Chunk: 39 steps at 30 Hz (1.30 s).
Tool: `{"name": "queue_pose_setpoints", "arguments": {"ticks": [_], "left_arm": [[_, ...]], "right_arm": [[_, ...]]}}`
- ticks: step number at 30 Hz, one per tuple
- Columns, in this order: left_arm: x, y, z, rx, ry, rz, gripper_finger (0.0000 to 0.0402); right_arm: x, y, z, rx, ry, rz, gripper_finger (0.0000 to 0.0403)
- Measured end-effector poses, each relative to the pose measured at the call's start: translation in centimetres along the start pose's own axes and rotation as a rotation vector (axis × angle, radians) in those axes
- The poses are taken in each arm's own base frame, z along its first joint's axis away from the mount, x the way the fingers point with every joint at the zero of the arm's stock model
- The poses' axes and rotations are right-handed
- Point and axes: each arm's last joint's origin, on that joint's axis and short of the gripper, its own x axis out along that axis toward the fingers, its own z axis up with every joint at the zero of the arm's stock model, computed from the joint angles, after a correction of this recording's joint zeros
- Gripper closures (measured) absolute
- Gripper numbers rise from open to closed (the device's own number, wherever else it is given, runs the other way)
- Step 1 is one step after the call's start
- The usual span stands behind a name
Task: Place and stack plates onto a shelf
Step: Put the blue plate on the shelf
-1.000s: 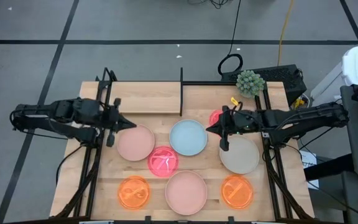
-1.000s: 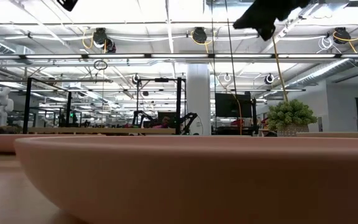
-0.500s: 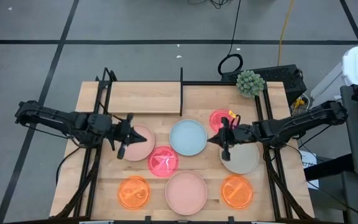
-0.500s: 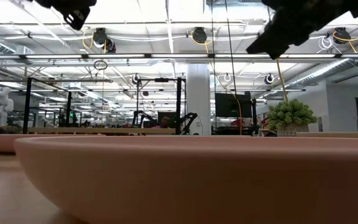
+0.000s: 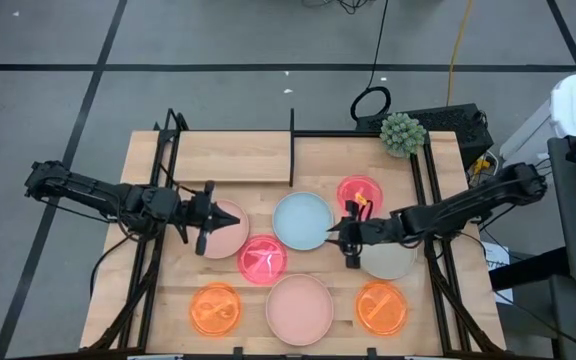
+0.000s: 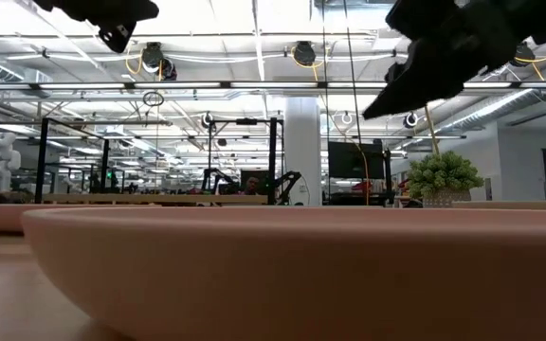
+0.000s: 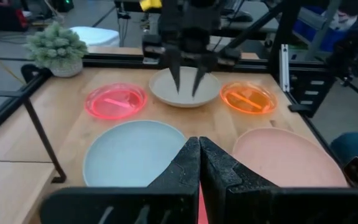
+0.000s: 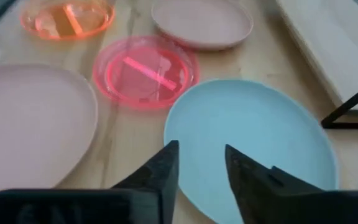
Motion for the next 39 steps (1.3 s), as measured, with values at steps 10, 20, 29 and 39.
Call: {"name": "queue_pose_setpoints", "arguments": {"ticks": [10, 20, 29, 39], "left_arm": [[0.3, 0.0, 0.0, 0.041, -0.005, 0.012, 0.0400], [2.7, -0.4, -0.4, 0.162, 0.011, 0.013, 0.0400], [4.0, -0.5, -1.2, 0.204, 0.059, 0.013, 0.0400], [4.2, -0.6, -1.0, 0.216, 0.035, 0.013, 0.0400]], "right_arm": [[2.3, 0.2, -0.9, -0.033, 0.083, -0.013, 0.0248], [5.6, -0.5, -2.7, -0.033, 0.160, 0.129, 0.0267], [6.2, -0.5, -3.0, -0.060, 0.162, 0.159, 0.0269], [7.2, -0.5, -4.2, -0.138, 0.212, 0.167, 0.0288]]}}
